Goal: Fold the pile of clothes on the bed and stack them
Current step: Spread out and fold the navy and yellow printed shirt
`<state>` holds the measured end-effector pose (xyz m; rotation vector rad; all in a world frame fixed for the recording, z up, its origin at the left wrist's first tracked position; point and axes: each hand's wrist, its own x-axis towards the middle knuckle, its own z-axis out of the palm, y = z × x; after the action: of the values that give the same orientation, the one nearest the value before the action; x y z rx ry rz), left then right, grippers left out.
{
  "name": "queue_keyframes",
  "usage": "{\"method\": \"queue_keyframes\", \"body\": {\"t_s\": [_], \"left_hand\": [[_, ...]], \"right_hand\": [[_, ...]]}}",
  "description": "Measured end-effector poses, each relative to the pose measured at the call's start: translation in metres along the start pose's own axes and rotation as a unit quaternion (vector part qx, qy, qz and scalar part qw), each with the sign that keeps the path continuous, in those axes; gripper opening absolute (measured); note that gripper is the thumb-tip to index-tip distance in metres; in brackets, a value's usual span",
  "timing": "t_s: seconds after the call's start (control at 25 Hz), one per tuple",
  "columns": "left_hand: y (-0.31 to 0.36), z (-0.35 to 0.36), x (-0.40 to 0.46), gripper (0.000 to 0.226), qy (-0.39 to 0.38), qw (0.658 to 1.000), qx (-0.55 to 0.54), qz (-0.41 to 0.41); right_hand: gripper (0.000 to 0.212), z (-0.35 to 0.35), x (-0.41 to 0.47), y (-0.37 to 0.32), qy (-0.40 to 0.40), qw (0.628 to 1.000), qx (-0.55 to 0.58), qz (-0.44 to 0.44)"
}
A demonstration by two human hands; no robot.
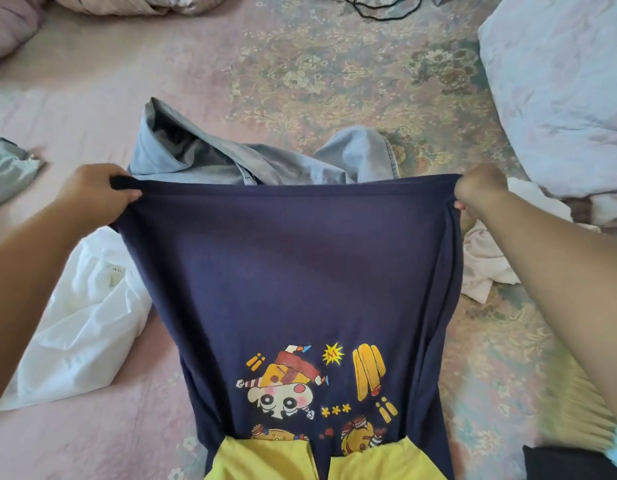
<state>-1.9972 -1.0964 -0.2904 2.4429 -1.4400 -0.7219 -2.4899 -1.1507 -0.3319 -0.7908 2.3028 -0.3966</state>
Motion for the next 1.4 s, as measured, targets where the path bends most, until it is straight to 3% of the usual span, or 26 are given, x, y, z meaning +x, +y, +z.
{"method": "queue_keyframes", "body": {"t_s": [0.08, 0.2, 0.24, 0.32, 0.44, 0.52, 0.64, 0.76, 0.88, 0.92, 1.0, 1.04, 1.12, 1.2, 1.28, 1.4], "left_hand": [[-0.004, 0.002, 0.001, 0.016, -0.041, 0.998, 0.033, 0.014], [0.011, 0.0, 0.0, 0.033, -0.071, 0.981, 0.167, -0.061], [0.02, 0.001, -0.002, 0.032, -0.095, 0.978, 0.158, -0.096], [0.046, 0.009, -0.012, 0.016, -0.162, 0.971, 0.003, -0.175], [0.084, 0.029, -0.015, 0.015, -0.212, 0.931, -0.199, -0.22], [0.102, 0.049, -0.011, 0.02, -0.214, 0.917, -0.249, -0.228], [0.121, 0.082, -0.012, 0.021, -0.228, 0.91, -0.258, -0.231], [0.137, 0.116, -0.015, 0.027, -0.207, 0.923, -0.281, -0.162], [0.146, 0.146, -0.025, 0.025, -0.291, 0.868, -0.385, -0.119], [0.143, 0.153, -0.026, 0.022, -0.303, 0.86, -0.397, -0.105], [0.122, 0.164, -0.021, 0.012, -0.237, 0.906, -0.348, -0.042], [0.105, 0.167, -0.019, 0.014, -0.183, 0.938, -0.293, 0.005], [0.063, 0.174, -0.031, 0.018, -0.093, 0.97, -0.211, 0.072], [0.017, 0.184, -0.068, 0.018, -0.057, 0.979, -0.172, 0.094], [-0.02, 0.197, -0.106, 0.021, -0.06, 0.982, -0.115, 0.14], [-0.041, 0.205, -0.118, 0.04, -0.049, 0.968, -0.028, 0.245]], "right_hand": [[0.012, 0.003, 0.008, 0.004, -0.004, 0.998, -0.049, -0.025], [0.017, 0.005, 0.014, 0.009, -0.089, 0.993, 0.038, 0.068], [0.026, 0.006, 0.015, 0.01, -0.131, 0.982, 0.081, 0.107], [0.037, 0.009, 0.009, 0.005, -0.178, 0.952, 0.195, 0.152], [0.04, 0.021, 0.001, -0.008, -0.208, 0.911, 0.316, 0.164], [0.043, 0.036, -0.002, -0.015, -0.226, 0.893, 0.353, 0.166], [0.038, 0.067, -0.004, -0.018, -0.225, 0.9, 0.338, 0.158], [0.04, 0.092, -0.006, -0.011, -0.201, 0.926, 0.294, 0.123], [0.033, 0.107, -0.013, -0.001, -0.249, 0.942, 0.221, 0.033], [0.039, 0.11, -0.015, 0.002, -0.248, 0.954, 0.171, -0.012], [0.049, 0.112, -0.02, 0.009, -0.199, 0.968, 0.05, -0.145], [0.046, 0.114, -0.027, 0.014, -0.163, 0.962, 0.002, -0.217], [0.036, 0.122, -0.047, 0.024, -0.133, 0.94, -0.039, -0.313], [0.031, 0.14, -0.072, 0.03, -0.187, 0.934, -0.045, -0.3], [0.035, 0.161, -0.087, 0.029, -0.254, 0.942, -0.059, -0.211], [0.041, 0.187, -0.099, 0.018, -0.253, 0.958, -0.018, -0.138]]}}
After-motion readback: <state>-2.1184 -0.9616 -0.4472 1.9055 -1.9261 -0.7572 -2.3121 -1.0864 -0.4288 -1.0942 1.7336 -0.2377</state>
